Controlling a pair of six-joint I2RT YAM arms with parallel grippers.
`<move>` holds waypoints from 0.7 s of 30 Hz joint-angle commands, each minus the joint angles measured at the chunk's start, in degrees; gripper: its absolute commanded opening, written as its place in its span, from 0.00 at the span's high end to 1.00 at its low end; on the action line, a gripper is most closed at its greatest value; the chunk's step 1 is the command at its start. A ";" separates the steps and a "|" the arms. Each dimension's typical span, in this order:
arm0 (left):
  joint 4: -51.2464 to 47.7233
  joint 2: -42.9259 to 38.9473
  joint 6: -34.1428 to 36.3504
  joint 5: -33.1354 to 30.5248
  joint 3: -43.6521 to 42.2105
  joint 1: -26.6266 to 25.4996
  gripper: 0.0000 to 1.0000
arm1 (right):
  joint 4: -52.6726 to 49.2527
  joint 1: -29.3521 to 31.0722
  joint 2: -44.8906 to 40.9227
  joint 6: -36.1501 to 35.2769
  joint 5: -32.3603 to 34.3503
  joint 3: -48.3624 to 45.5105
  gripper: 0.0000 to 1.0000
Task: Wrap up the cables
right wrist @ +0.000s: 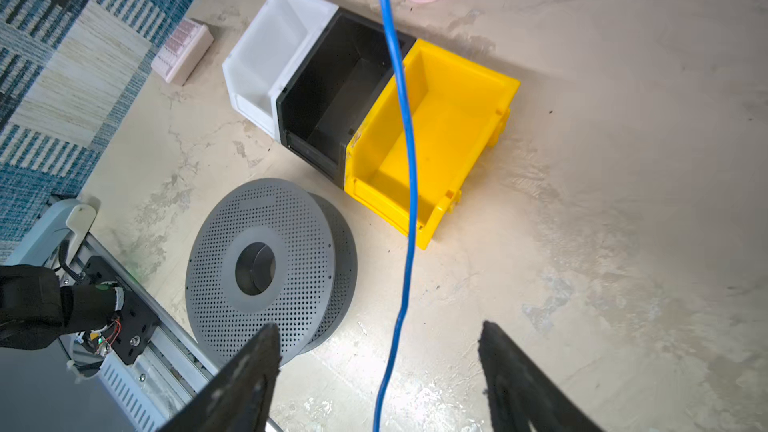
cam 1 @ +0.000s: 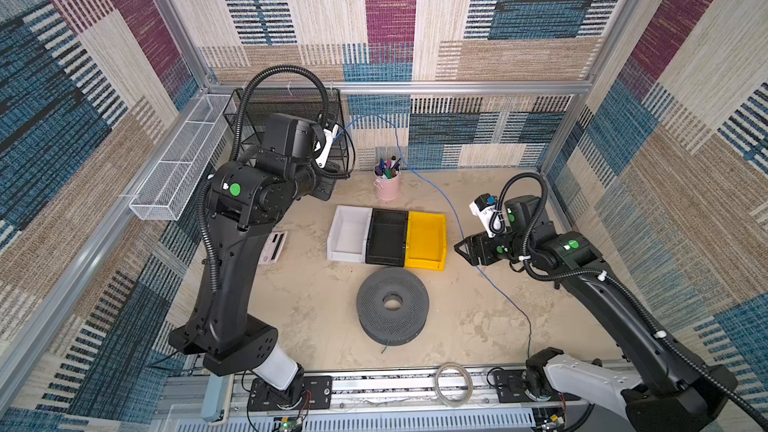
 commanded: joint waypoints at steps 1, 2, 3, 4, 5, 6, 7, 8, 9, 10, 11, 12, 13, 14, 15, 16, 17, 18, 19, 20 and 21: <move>1.51 -0.59 -0.64 0.20 0.23 0.00 1.00 | 3.94 0.00 0.92 0.08 -0.21 -2.20 0.27; 1.44 -0.61 -0.59 0.15 0.25 0.00 1.00 | 4.53 0.00 1.30 -0.01 -0.47 -2.76 0.29; 1.50 -0.60 -0.49 0.11 0.30 0.00 1.00 | 5.12 0.00 1.48 -0.05 -1.27 -3.45 0.31; 1.55 -0.77 -0.46 -0.07 0.24 0.00 1.00 | 5.84 0.05 1.88 -0.02 -2.29 -4.06 0.36; 1.60 -0.78 -0.42 -0.19 0.34 0.00 1.00 | 6.38 0.00 2.24 0.11 -2.87 -4.51 0.42; 1.60 -0.91 -0.35 -0.35 0.29 0.00 1.00 | 6.45 0.00 2.61 0.08 -3.04 -4.80 0.49; 1.58 -1.17 -0.33 -0.46 0.30 0.00 1.00 | 6.41 0.00 3.04 0.08 -2.78 -4.87 0.57; 1.68 -1.30 -0.29 -0.55 0.15 0.00 1.00 | 6.15 0.00 3.49 0.08 -1.80 -4.65 0.73; 1.79 -1.57 -0.20 -0.63 0.25 0.00 1.00 | 5.87 0.05 3.80 -0.07 -0.95 -4.22 0.83; 1.72 -1.81 -0.17 -0.64 0.31 0.00 1.00 | 5.43 0.00 4.02 -0.27 0.76 -3.58 0.88; 1.75 -2.17 -0.07 -0.77 0.34 0.00 1.00 | 4.91 0.01 4.42 -0.59 3.16 -2.65 0.90; 1.78 -2.67 -0.05 -1.04 0.40 0.00 1.00 | 4.50 0.01 4.99 -0.99 5.87 -1.57 0.93; 1.84 -3.36 0.13 -1.24 0.36 0.05 1.00 | 3.99 0.00 5.65 -1.44 9.40 -0.24 0.97; 1.80 -4.09 0.78 -1.38 0.65 0.09 1.00 | 3.54 0.00 6.90 -2.03 13.34 1.61 1.00; 1.65 -4.73 1.25 -1.66 0.89 0.09 1.00 | 3.30 0.01 7.97 -2.47 16.43 3.46 1.00; 1.51 -5.71 1.55 -2.17 0.99 0.17 1.00 | 3.21 0.00 9.75 -3.17 19.80 6.14 1.00; 1.48 -6.86 1.47 -2.26 0.74 0.26 1.00 | 3.42 0.00 11.57 -4.34 22.82 8.95 1.00; 1.56 -7.96 1.27 -1.80 0.40 0.47 1.00 | 3.98 0.00 13.16 -5.46 25.46 11.47 1.00; 1.58 -9.17 1.03 -0.85 -0.16 0.61 1.00 | 5.05 0.00 15.13 -6.43 29.94 14.38 1.00; 1.58 -10.16 0.98 0.01 -0.82 0.70 1.00 | 6.25 0.00 16.68 -7.41 33.29 16.65 1.00; 1.58 -11.42 0.76 0.81 -1.82 0.70 1.00 | 8.60 0.01 18.18 -8.84 36.88 18.71 1.00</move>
